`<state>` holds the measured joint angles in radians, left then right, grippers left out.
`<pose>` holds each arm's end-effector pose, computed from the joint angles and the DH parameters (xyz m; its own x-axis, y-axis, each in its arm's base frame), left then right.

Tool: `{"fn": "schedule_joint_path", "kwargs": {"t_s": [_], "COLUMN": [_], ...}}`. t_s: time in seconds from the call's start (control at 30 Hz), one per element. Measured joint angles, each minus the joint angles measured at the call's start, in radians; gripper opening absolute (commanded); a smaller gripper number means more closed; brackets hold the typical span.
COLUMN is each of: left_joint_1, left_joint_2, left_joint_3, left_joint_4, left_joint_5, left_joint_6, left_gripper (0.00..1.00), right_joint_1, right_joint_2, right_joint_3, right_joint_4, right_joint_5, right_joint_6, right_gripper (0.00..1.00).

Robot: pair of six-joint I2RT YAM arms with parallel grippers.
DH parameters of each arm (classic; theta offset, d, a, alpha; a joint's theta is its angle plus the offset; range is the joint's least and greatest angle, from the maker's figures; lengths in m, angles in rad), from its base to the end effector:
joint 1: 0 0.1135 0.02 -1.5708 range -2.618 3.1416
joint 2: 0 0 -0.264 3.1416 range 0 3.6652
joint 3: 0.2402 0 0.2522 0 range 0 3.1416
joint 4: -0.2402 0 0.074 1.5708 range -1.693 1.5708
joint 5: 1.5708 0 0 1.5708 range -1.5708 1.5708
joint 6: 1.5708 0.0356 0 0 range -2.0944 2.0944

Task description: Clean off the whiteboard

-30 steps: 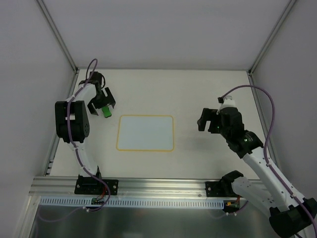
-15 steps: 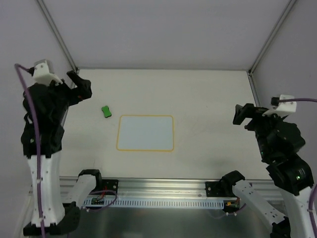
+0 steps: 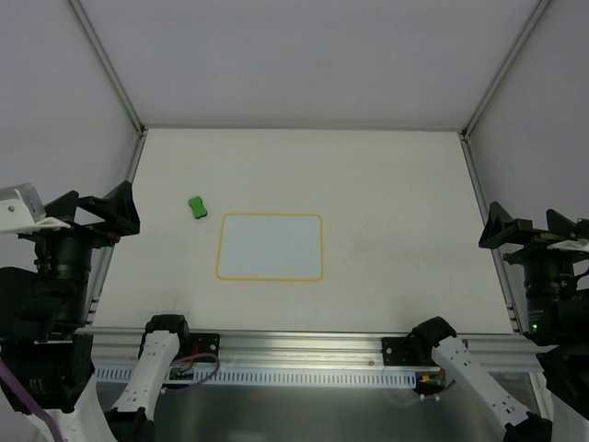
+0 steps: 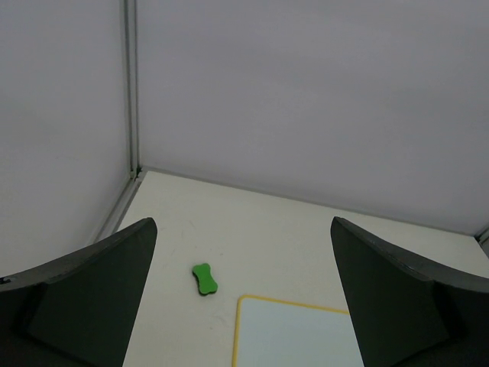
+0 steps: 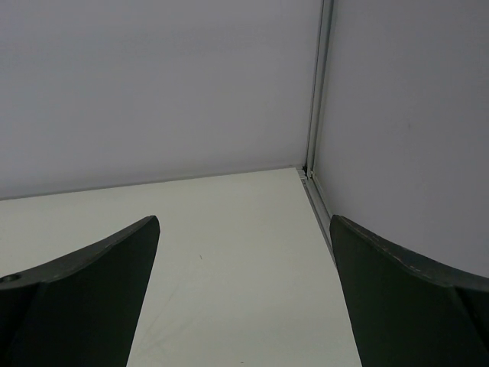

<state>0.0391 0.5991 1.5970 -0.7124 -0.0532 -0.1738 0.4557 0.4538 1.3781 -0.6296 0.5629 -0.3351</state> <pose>-0.0106 0.0015 0.5316 0.2928 -0.1614 -0.9425 -0.0400 0.9827 -0.1807 -0.0078 -0.0250 0.4911 0.2179 -0.2029 -0.9546 0.1673 0.9714 -0.1683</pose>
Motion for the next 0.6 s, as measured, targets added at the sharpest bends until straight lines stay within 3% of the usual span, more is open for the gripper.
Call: {"fn": "schedule_joint_path", "kwargs": {"t_s": [0.6], "left_joint_1": [-0.027], "left_joint_2": [-0.051], "left_joint_3": [0.050], "left_joint_4": [-0.036], "left_joint_5": [-0.066], "left_joint_6": [-0.001], "left_gripper": [0.99], "right_joint_1": [0.000], "right_joint_2": [-0.025], "right_joint_3": [-0.002], "right_joint_4": [-0.011], "right_joint_5": [0.000], "right_joint_6": [-0.037], "right_gripper": [0.99]}}
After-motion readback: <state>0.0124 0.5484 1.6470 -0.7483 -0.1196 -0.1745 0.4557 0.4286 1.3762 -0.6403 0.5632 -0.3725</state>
